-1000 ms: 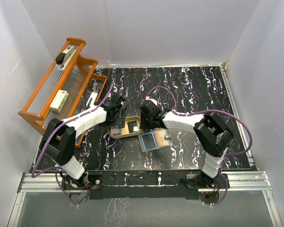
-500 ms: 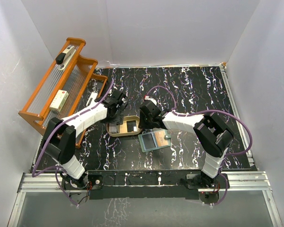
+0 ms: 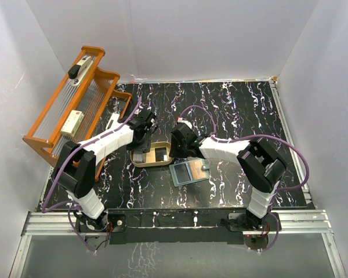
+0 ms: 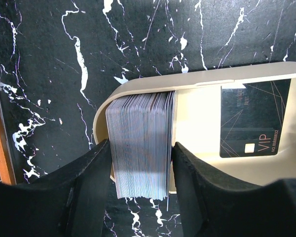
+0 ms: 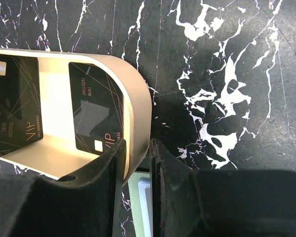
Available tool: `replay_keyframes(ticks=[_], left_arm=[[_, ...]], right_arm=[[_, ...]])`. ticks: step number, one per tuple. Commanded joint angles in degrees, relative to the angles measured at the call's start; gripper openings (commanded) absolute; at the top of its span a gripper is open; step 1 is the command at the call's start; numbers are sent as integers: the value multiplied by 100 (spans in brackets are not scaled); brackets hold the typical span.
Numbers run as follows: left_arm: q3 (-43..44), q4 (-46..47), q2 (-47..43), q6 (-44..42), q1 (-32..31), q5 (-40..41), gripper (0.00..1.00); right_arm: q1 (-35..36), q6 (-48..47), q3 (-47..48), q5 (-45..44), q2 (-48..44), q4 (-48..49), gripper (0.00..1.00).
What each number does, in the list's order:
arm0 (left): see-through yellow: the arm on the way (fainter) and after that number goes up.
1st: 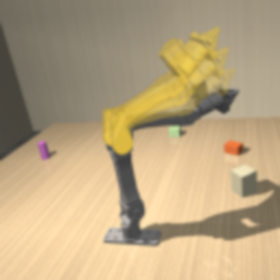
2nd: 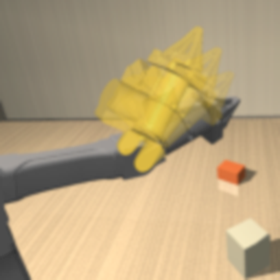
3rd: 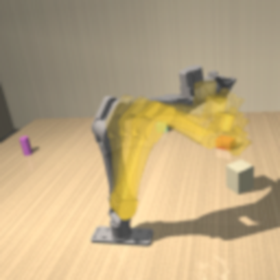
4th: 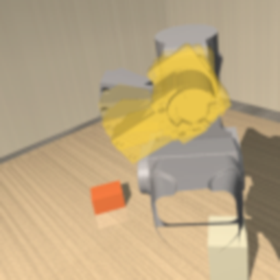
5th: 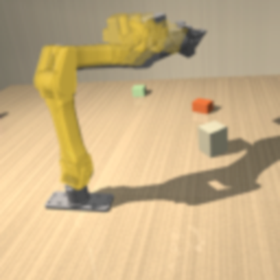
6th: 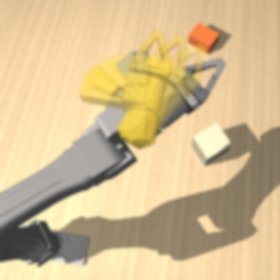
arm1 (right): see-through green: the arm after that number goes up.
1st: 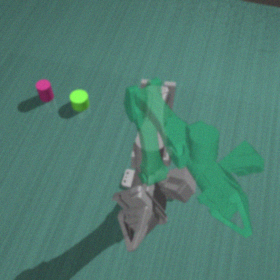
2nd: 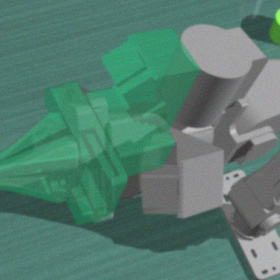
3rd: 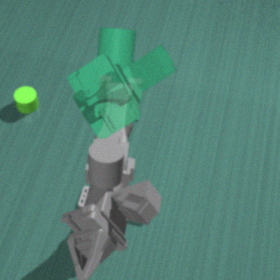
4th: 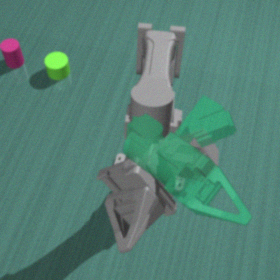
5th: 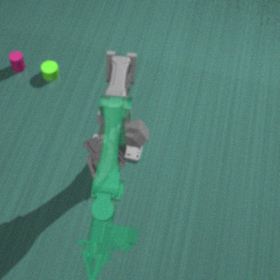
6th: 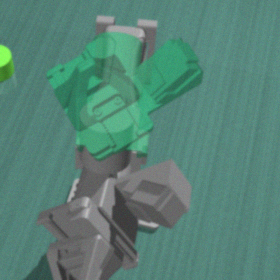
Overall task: Put the credit cards into the card holder
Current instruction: Pick up the credit card from the storage box.
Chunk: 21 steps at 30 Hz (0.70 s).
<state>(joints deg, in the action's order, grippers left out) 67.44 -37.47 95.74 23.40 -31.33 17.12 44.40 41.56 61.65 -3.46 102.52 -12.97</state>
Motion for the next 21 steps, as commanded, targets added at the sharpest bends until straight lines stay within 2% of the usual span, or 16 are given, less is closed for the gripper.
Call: replay_keyframes(ticks=[1,8,11,14,21], left_arm=[[272,-399,0,-170,65,512,43],[353,-480,13,-186,55,731,55],[349,-472,44,-195,57,759,58],[332,-448,59,-203,55,745,56],[383,-445,94,-219,37,671,45]], right_arm=[[-23,-40,-100,-114,-234,-19,23],[-27,-47,-74,-101,-233,-21,23],[-23,-43,-82,-89,-232,-19,23],[-21,-50,-87,-99,-239,-21,23],[-28,-52,-87,-87,-241,-13,23]])
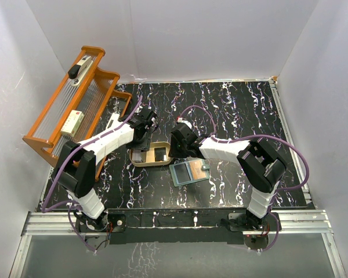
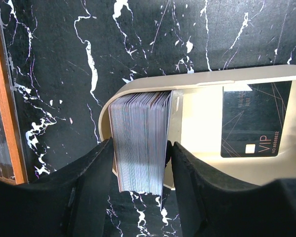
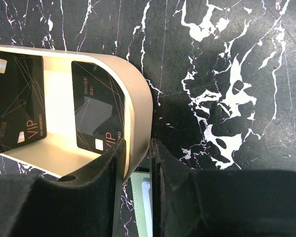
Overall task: Put the credit cards into the card holder
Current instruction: Pick up the credit card from the storage box.
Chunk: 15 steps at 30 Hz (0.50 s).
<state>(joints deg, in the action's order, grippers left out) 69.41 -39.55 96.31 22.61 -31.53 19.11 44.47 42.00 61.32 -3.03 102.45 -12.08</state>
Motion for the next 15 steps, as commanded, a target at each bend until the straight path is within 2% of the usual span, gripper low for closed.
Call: replay_keyframes(ticks=[1,8,15], left_arm=[[194,-248,39,-143,56,475,43],[298,-282,144,-185,50,404,37],[401,-346,246,-230,0,312,22]], right_arm=[[-34,-91,-58,-122,-229,-95,23],[-28,-95,-40,-106,-191,-93,23],[-30,-115,2,-102,-151,-102,23]])
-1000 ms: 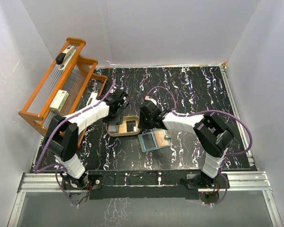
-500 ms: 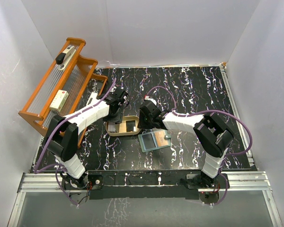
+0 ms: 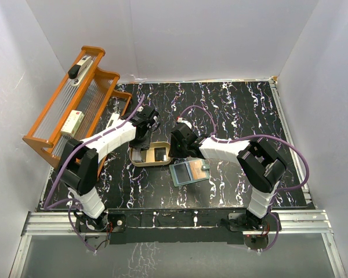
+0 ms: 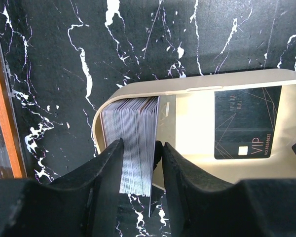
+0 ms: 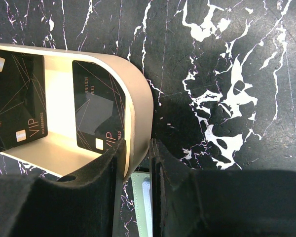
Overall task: Put the credit cards into the card holder
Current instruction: Pick up the credit card from the storage box.
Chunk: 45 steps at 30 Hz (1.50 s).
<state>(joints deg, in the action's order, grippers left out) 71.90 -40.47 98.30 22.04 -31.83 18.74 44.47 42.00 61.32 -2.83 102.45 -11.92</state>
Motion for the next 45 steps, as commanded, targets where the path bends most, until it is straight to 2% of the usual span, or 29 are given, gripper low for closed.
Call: replay_keyframes(ticks=[1,6,17,31,39,41,45], left_arm=[[166,-266,42,-174,27,345,20],[249,-318,-34,-119,-8,238,0],[231,-203,-439,-8,-23,-403,0],[216,-228,-771,166,-17,-293,0],[-312,654,-1660,595,-17,-806,0],[-467,988,-1838,631,-22,-1118,0],[-771,1610,-2234,926,-19,-1731,0]], right_arm=[[-31,-114,7,-121,-143,-117,23],[-29,-162,55,-118,-107,-148,23],[-33,-138,88,-65,-86,-139,22],[-27,-95,128,42,-151,-179,23],[-30,123,44,323,-532,-152,23],[-30,135,26,357,-655,-203,27],[-50,-170,60,215,-1007,-578,41]])
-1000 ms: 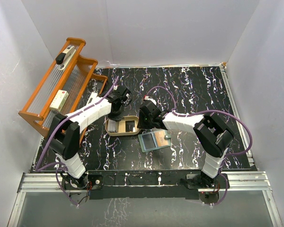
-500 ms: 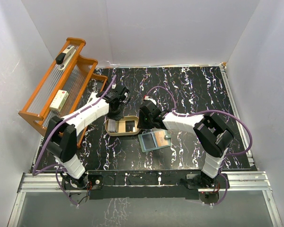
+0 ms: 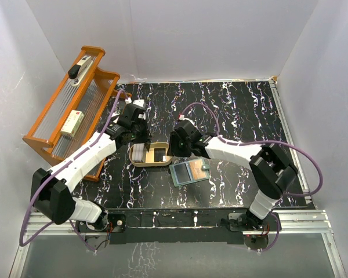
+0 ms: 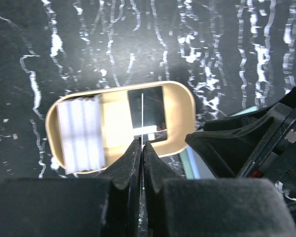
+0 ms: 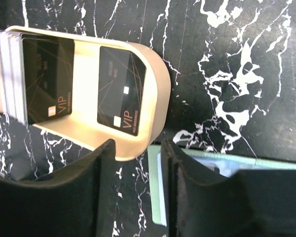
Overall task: Put the credit cards into the card holder
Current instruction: Pick up the credit card from the storage box, then insert the credit card into the card holder.
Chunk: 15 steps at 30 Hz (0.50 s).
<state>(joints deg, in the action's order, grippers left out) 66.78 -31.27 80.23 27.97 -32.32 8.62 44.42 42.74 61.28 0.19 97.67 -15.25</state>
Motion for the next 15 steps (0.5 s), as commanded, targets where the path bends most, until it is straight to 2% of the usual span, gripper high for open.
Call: replay_keyframes(ticks=[1,5,10,15], left_arm=[[-311,780,-492,418,32,-856,0],[-579,1124,-757,716,29,-1378,0],[-1279,2065,-1088,1419,11,-2063,0],[-1895,2847,-1028,2265,-183,-2144,0]], right_arm=[[-61,-372,52,-158,-636,-370,44],[-233,-893,-271,-287,-1176,-743,51],[-685,-1429,-782,-293,-1895,-1164,54],[-1264,-1883,-1025,-131,-2151,-1439,55]])
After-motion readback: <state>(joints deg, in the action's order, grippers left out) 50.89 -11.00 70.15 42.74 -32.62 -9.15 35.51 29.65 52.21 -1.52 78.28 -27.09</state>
